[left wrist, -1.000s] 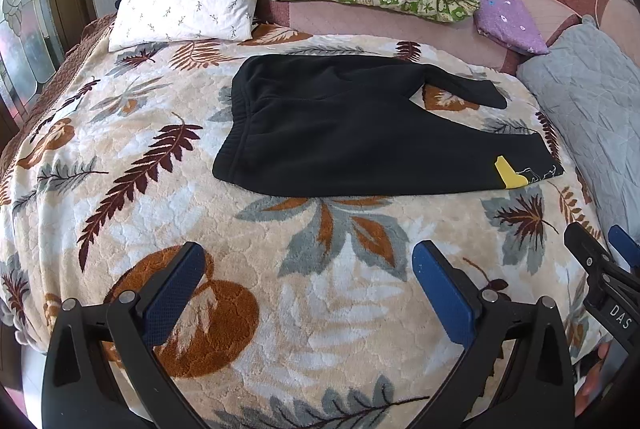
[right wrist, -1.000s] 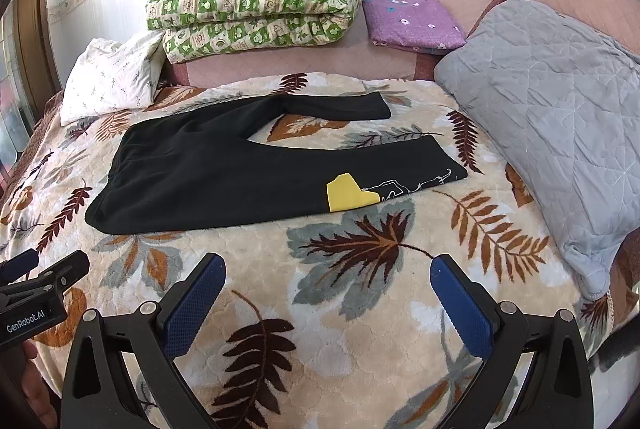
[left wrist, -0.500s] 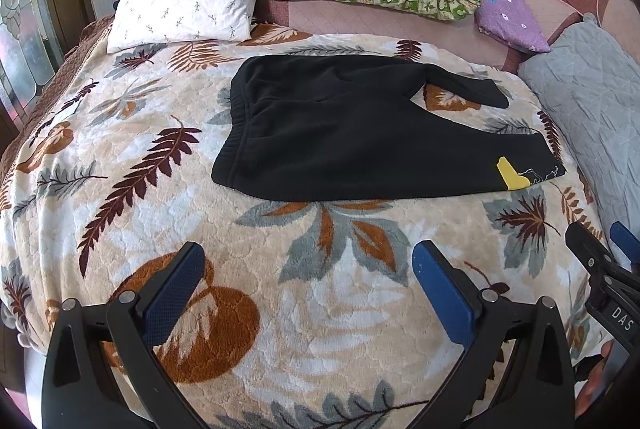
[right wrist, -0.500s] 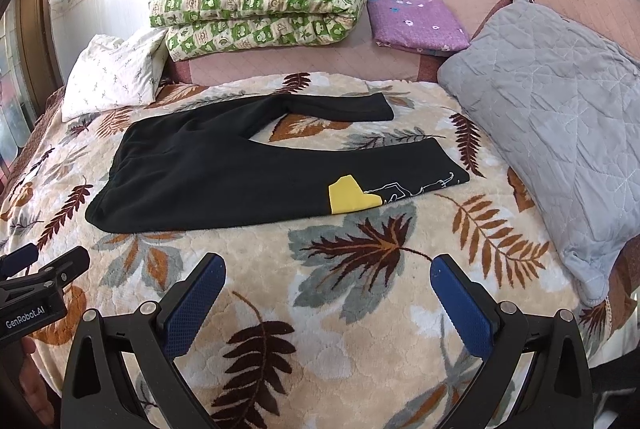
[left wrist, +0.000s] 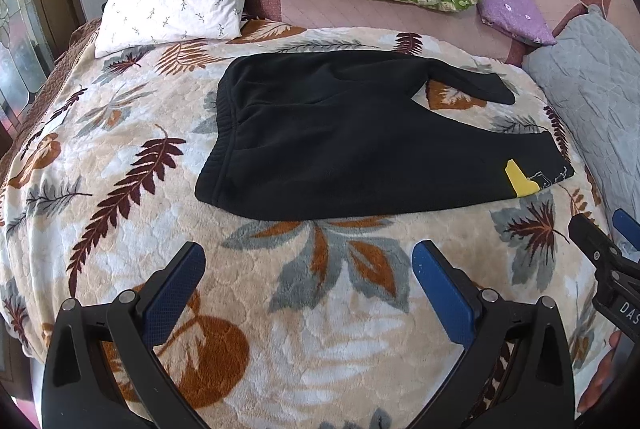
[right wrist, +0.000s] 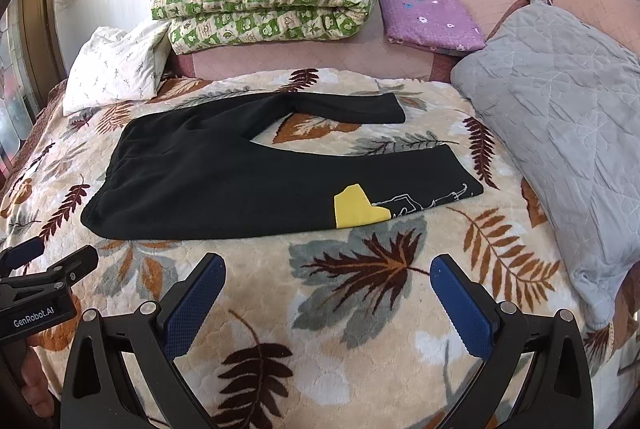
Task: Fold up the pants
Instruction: 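Lower both tools onto the black pants waistband and leg ends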
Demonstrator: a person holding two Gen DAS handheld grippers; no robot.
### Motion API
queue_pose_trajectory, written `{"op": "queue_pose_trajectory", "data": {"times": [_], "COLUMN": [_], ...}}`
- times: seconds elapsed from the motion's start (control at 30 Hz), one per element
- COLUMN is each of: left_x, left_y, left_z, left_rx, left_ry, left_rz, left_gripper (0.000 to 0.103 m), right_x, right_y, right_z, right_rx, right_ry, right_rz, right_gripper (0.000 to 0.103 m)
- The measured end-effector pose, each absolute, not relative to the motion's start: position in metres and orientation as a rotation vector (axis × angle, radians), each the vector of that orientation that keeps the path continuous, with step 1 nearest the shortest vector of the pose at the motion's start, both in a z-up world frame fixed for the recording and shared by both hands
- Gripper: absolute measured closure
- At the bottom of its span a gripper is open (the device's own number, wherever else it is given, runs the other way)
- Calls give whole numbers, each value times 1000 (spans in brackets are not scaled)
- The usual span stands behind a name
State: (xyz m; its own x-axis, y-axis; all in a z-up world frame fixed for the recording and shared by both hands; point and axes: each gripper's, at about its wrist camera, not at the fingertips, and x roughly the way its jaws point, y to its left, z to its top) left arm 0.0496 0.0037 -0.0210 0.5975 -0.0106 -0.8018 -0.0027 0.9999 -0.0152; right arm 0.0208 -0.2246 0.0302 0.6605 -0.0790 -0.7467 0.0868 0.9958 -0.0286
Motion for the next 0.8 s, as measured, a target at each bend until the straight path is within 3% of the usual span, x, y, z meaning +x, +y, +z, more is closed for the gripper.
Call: {"op": "queue_pose_trajectory", "data": {"times": [0.57, 0.8], "left_x": [106, 168], "left_y": [1, 30], "left_z": [-16, 4], "left_rx": [-3, -50], "left_ry": [978, 1119], "left_rz": [15, -2], "left_gripper": [0, 0], "right_x": [81, 124], "right_y": [-237, -276], "right_z": [38, 56], "right_rx": [40, 46], "right_ry": [871, 874], "right_rz": [6, -2], "right_gripper": [0, 0]}}
